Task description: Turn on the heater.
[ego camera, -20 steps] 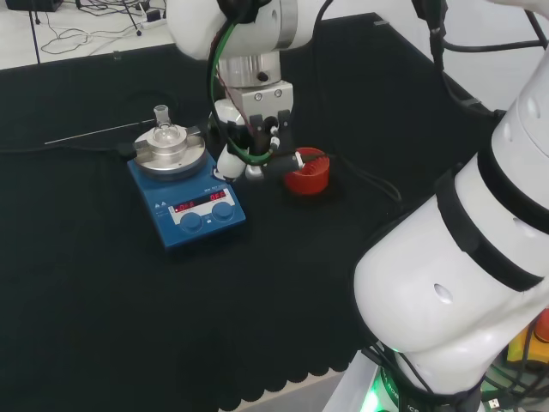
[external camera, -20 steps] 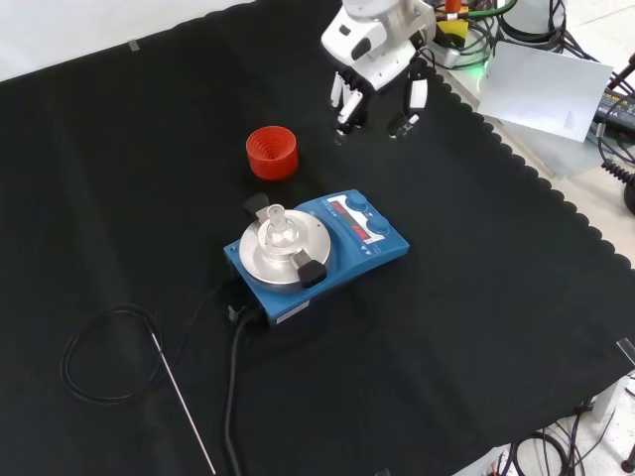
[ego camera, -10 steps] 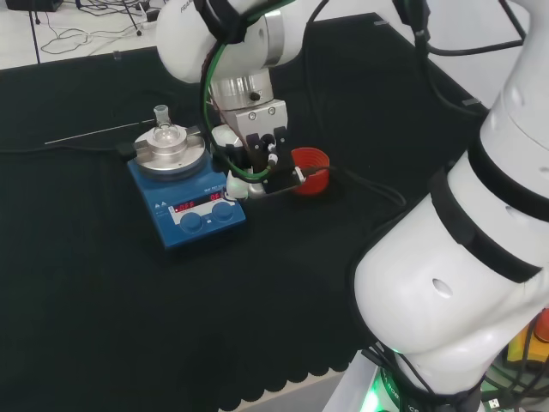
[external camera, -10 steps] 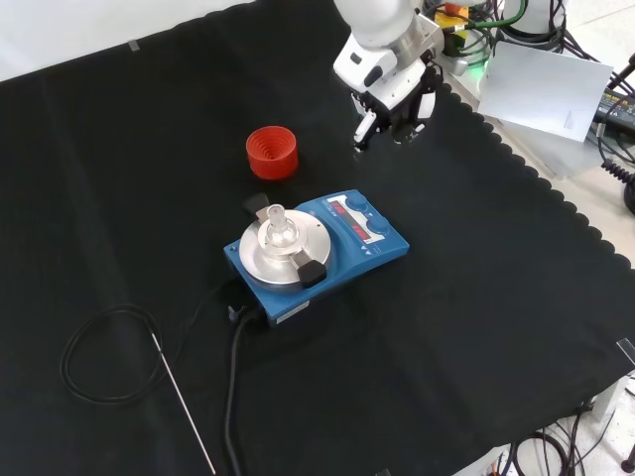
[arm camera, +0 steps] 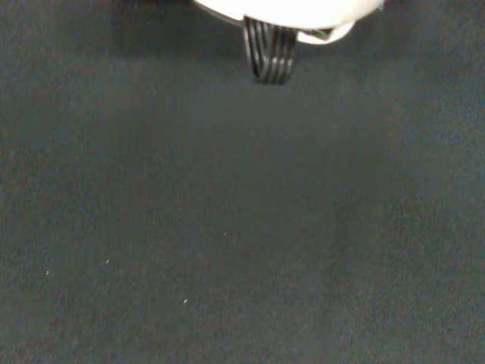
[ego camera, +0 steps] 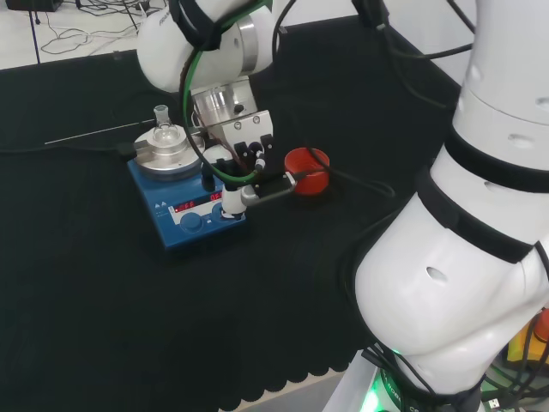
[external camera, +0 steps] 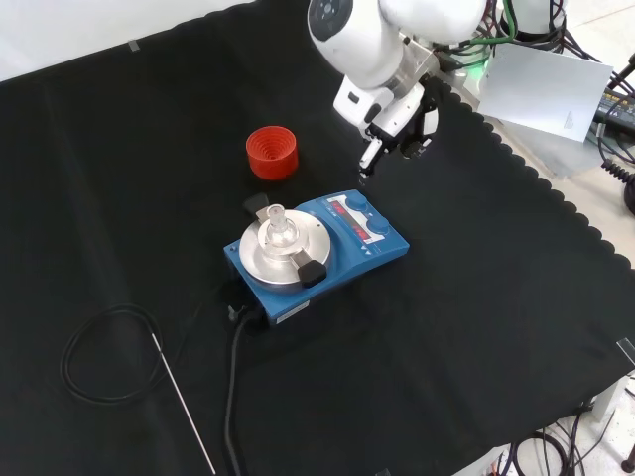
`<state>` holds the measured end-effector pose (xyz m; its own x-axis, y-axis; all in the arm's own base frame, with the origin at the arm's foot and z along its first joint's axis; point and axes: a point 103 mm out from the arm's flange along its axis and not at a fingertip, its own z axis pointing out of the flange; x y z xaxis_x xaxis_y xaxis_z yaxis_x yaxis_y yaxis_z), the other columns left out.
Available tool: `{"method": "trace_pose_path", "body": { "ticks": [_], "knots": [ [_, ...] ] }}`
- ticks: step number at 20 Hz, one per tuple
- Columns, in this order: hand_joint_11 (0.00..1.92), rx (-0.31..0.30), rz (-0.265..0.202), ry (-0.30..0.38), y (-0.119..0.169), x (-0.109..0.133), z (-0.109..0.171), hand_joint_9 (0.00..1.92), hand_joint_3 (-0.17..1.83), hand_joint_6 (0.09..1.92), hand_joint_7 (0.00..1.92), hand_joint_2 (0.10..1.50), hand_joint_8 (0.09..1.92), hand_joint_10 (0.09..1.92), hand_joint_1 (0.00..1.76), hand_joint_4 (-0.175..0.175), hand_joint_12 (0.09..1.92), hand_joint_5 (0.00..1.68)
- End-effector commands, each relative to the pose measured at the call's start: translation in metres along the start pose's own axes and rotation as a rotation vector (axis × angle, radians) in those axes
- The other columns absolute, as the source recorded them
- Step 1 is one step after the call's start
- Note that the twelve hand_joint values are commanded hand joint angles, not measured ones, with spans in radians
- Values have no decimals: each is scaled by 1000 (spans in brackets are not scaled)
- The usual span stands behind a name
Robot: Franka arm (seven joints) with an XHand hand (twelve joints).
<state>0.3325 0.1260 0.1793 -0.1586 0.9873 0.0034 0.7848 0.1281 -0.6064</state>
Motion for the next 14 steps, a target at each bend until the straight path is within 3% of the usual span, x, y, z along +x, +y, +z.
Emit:
{"method": "trace_pose_path", "body": {
  "ticks": [1, 5, 7, 14],
  "knots": [
    [1250, 79, -36, -26, 4, 12, 6, 1630, 932, 587, 1531, 734, 1595, 1472, 1399, -56, 1337, 190],
    [1249, 95, -48, -28, 6, 17, 10, 1631, 944, 449, 1532, 729, 1595, 1472, 1401, -47, 1340, 207],
    [1249, 105, -46, -35, 6, 30, 10, 1631, 946, 413, 1533, 728, 1595, 1472, 1401, -45, 1340, 216],
    [1250, 139, -62, -60, 14, 27, 22, 1632, 956, 329, 1534, 725, 1593, 1468, 1402, -42, 1341, 210]
  ]
}}
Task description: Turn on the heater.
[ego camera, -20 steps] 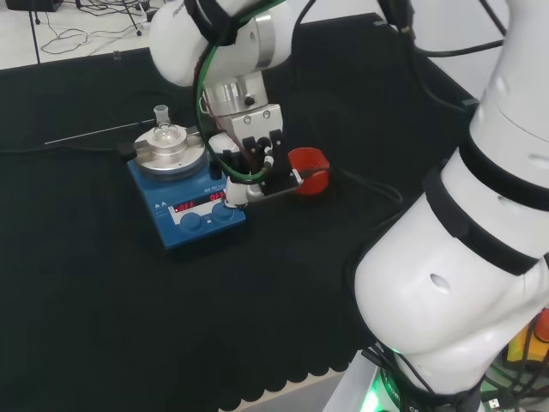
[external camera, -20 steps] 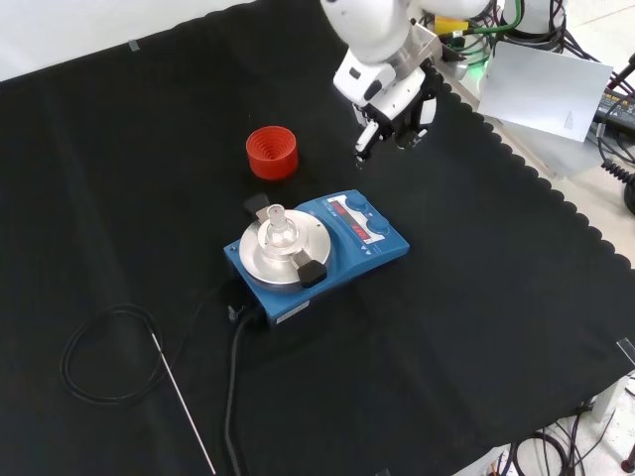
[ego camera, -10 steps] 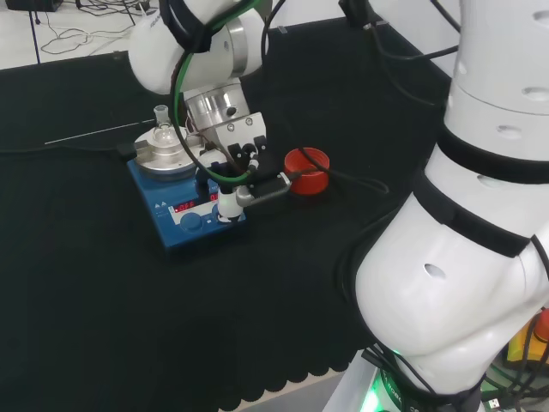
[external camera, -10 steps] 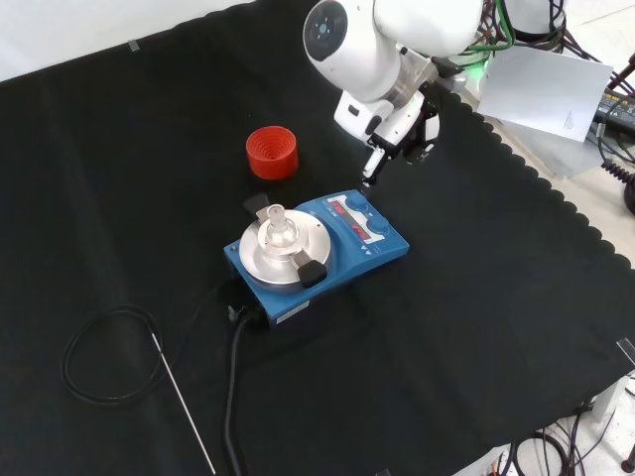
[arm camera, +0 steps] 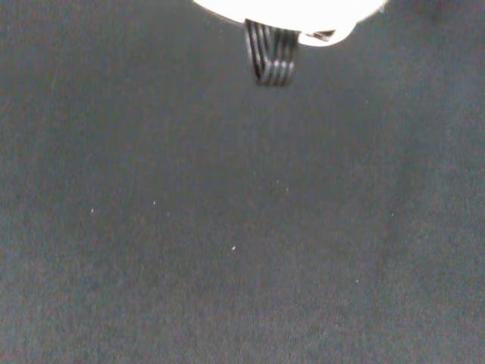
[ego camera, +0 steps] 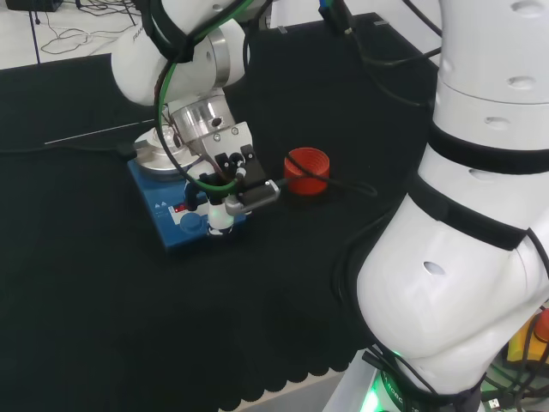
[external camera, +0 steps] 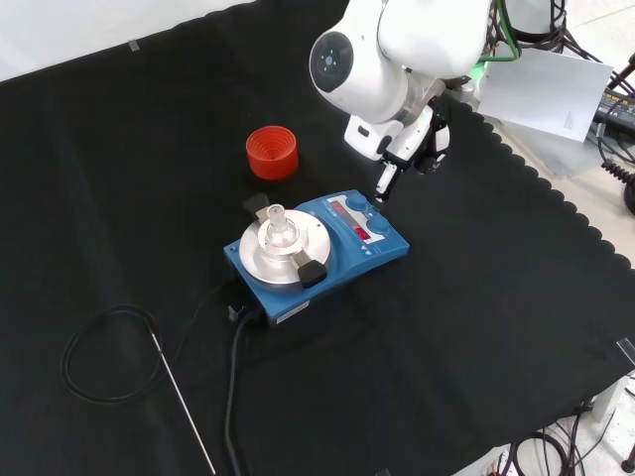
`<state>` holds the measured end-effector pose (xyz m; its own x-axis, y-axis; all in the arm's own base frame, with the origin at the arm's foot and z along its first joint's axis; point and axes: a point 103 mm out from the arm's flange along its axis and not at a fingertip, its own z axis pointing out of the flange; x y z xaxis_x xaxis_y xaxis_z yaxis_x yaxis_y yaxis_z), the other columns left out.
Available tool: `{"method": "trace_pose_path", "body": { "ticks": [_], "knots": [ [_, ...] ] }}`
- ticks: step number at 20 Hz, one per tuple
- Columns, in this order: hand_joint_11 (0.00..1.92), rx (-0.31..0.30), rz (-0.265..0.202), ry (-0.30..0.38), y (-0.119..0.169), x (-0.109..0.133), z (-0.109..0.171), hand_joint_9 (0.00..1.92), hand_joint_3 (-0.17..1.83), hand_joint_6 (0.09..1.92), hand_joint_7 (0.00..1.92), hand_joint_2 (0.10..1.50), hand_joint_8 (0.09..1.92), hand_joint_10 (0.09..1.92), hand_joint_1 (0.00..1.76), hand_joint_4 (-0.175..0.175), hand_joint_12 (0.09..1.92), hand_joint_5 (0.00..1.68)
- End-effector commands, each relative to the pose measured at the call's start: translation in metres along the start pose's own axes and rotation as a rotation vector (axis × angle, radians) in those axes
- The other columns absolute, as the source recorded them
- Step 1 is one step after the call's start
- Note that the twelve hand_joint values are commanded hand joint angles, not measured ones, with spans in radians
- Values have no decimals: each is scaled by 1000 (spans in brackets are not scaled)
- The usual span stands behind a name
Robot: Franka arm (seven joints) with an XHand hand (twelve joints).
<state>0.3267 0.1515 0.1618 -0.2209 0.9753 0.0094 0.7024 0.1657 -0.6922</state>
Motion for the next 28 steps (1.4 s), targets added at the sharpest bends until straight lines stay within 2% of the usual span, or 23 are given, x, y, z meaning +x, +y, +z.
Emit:
{"method": "trace_pose_path", "body": {
  "ticks": [1, 6, 28],
  "knots": [
    [1249, 31, -10, -21, 6, 0, 6, 1632, 958, 296, 1534, 724, 1594, 1469, 1403, -41, 1341, 219],
    [1249, 34, -8, -10, 9, -2, 6, 1633, 963, 203, 1535, 722, 1593, 1469, 1403, -40, 1342, 251],
    [1251, 40, 9, -8, 19, -7, 9, 1636, 971, 175, 1537, 720, 1592, 1460, 1403, -40, 1340, 288]
  ]
}}
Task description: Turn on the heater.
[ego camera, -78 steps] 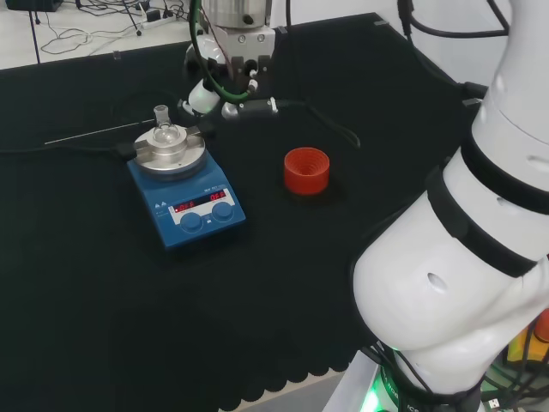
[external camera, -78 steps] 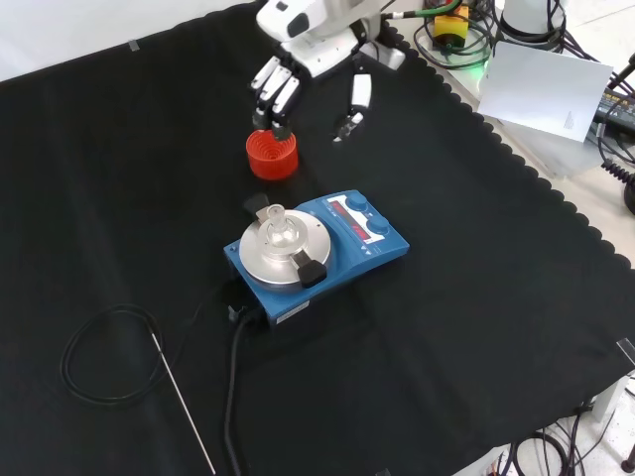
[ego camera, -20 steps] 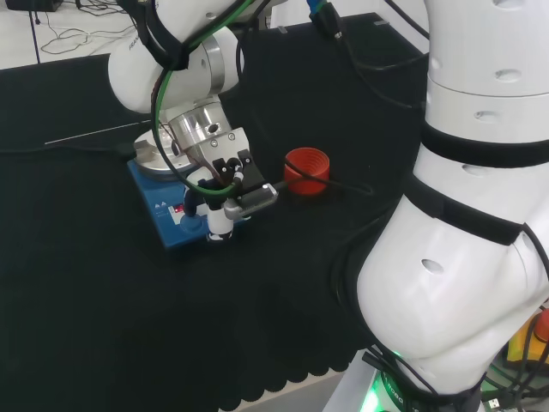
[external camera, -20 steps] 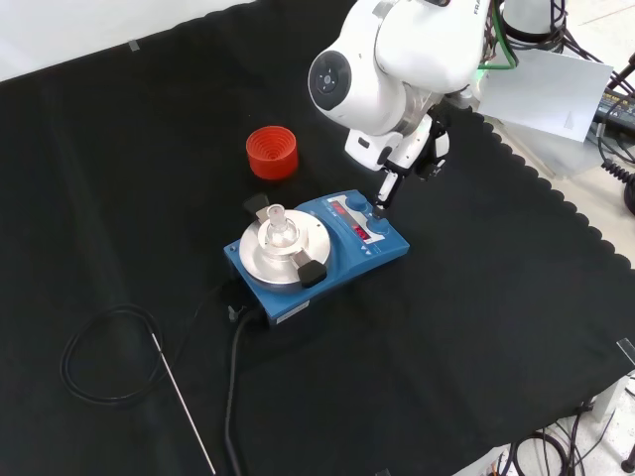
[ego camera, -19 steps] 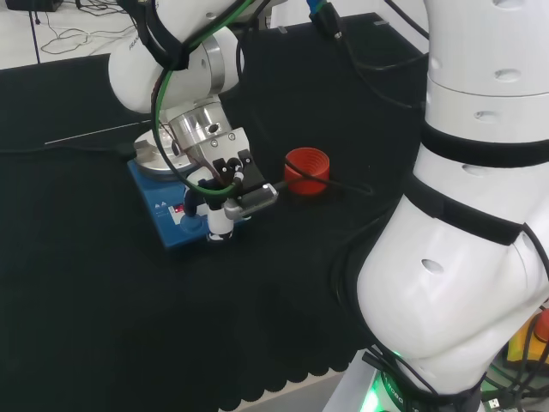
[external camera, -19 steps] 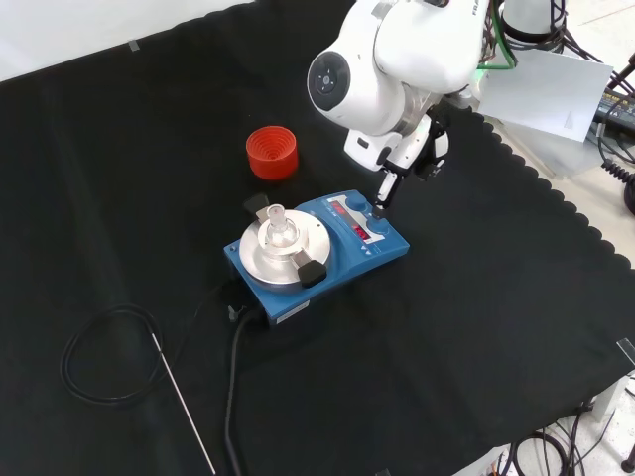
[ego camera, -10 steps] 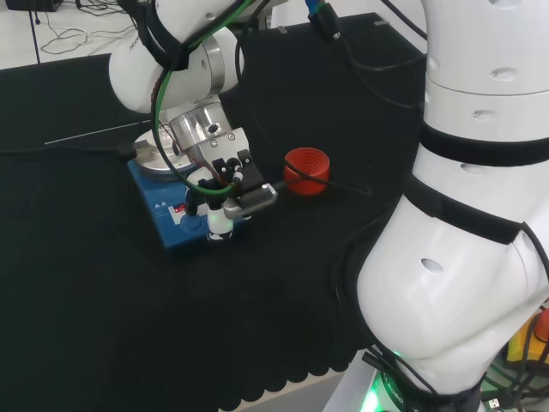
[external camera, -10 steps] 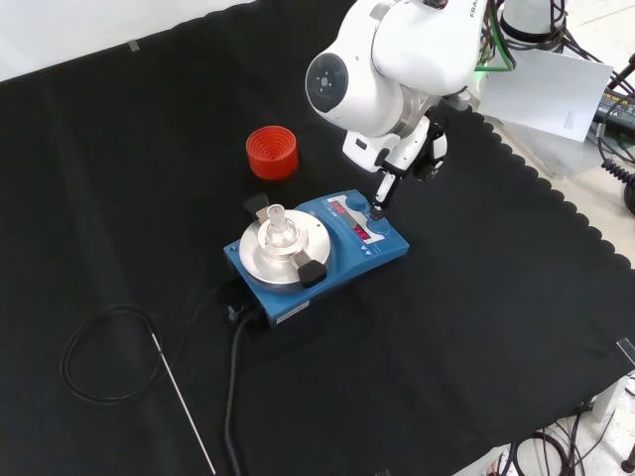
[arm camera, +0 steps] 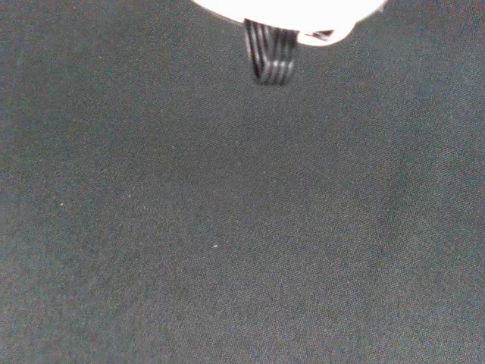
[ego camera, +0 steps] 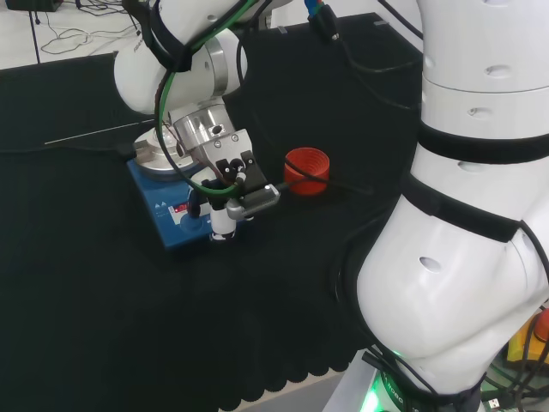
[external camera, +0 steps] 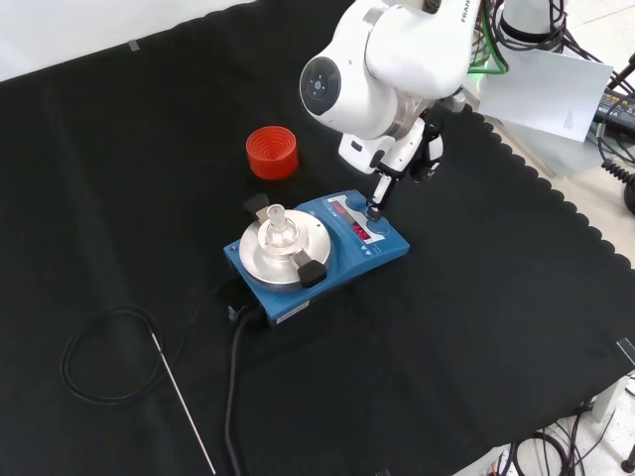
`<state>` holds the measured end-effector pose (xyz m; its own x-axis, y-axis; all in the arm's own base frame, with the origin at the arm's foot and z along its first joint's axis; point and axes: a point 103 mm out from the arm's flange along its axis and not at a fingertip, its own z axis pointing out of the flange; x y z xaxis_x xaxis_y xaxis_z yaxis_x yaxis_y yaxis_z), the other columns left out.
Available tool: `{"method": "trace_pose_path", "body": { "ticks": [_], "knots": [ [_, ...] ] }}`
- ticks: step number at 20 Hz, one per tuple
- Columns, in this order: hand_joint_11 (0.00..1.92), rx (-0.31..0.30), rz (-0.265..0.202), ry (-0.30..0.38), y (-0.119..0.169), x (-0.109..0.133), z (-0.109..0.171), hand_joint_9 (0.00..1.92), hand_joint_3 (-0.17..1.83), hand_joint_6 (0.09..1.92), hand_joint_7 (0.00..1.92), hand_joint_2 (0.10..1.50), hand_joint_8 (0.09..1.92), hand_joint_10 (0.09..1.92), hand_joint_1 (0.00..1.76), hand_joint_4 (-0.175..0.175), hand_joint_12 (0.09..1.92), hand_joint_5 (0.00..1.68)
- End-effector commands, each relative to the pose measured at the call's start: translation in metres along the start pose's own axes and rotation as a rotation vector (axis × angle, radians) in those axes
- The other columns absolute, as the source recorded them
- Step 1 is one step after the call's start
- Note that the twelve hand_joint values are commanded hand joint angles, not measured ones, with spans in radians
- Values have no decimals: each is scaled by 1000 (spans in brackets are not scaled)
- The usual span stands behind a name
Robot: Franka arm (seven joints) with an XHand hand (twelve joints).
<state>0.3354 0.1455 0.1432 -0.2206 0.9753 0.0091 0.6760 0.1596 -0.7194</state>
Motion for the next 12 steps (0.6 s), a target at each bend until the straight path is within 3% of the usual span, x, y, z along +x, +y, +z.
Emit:
{"method": "trace_pose_path", "body": {
  "ticks": [1, 12],
  "knots": [
    [1251, 2, 8, -9, 1, 2, 0, 1636, 972, 174, 1537, 720, 1592, 1460, 1403, -40, 1340, 289],
    [1251, 7, 8, -5, 2, 0, -1, 1636, 974, 170, 1538, 719, 1588, 1456, 1402, -40, 1338, 303]
  ]
}}
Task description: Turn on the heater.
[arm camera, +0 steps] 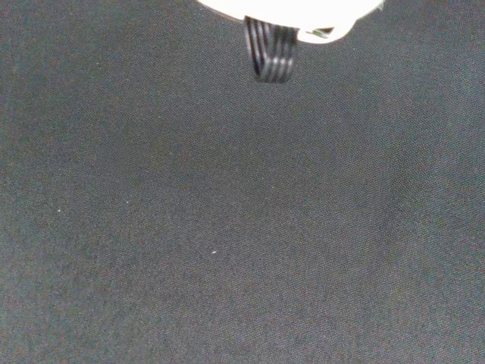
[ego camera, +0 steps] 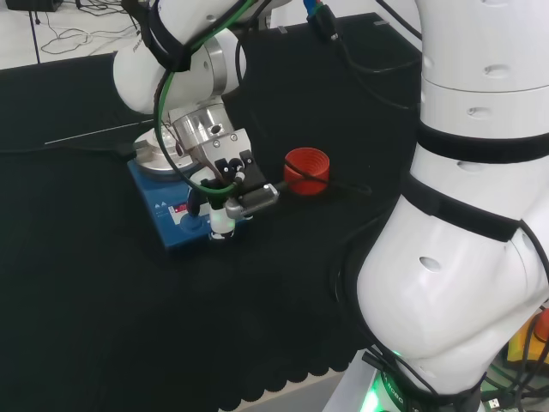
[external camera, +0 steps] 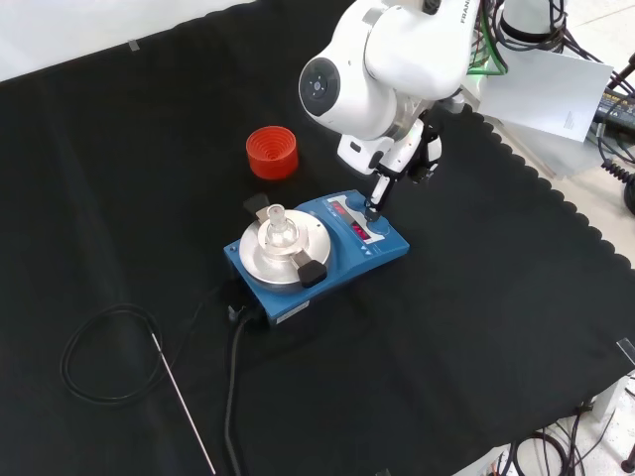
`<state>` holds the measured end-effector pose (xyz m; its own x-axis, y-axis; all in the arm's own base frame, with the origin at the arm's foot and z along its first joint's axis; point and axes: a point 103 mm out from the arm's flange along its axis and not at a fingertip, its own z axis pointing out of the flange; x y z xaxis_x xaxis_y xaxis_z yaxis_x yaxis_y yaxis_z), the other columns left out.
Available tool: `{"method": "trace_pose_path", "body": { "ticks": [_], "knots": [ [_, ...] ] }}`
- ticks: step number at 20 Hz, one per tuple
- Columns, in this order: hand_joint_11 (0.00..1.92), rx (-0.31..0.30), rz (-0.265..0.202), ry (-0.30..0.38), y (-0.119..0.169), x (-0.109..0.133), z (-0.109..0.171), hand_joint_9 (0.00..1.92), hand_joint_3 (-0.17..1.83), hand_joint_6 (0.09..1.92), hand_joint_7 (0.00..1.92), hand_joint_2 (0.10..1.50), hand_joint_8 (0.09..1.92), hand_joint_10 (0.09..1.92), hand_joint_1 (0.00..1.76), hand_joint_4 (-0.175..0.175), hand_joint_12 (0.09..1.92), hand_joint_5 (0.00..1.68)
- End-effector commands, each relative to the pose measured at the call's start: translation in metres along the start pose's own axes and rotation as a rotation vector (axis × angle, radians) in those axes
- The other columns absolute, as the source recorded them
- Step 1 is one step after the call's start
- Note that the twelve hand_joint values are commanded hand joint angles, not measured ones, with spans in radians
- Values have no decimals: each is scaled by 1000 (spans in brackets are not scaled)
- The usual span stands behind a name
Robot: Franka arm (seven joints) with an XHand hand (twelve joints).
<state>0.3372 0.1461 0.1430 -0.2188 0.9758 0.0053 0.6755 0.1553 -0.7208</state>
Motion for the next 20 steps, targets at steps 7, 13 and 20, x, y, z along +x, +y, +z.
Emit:
{"method": "trace_pose_path", "body": {
  "ticks": [7, 13, 20],
  "knots": [
    [1252, 19, 0, 3, 3, -4, 4, 1636, 975, 173, 1538, 718, 1587, 1453, 1402, -41, 1337, 318],
    [1254, 11, -3, 2, 0, -1, 1, 1637, 977, 175, 1538, 717, 1586, 1451, 1403, -41, 1336, 326],
    [1254, -44, 1, 6, -18, -5, -24, 1638, 979, 179, 1538, 715, 1585, 1447, 1403, -42, 1334, 338]
  ]
}}
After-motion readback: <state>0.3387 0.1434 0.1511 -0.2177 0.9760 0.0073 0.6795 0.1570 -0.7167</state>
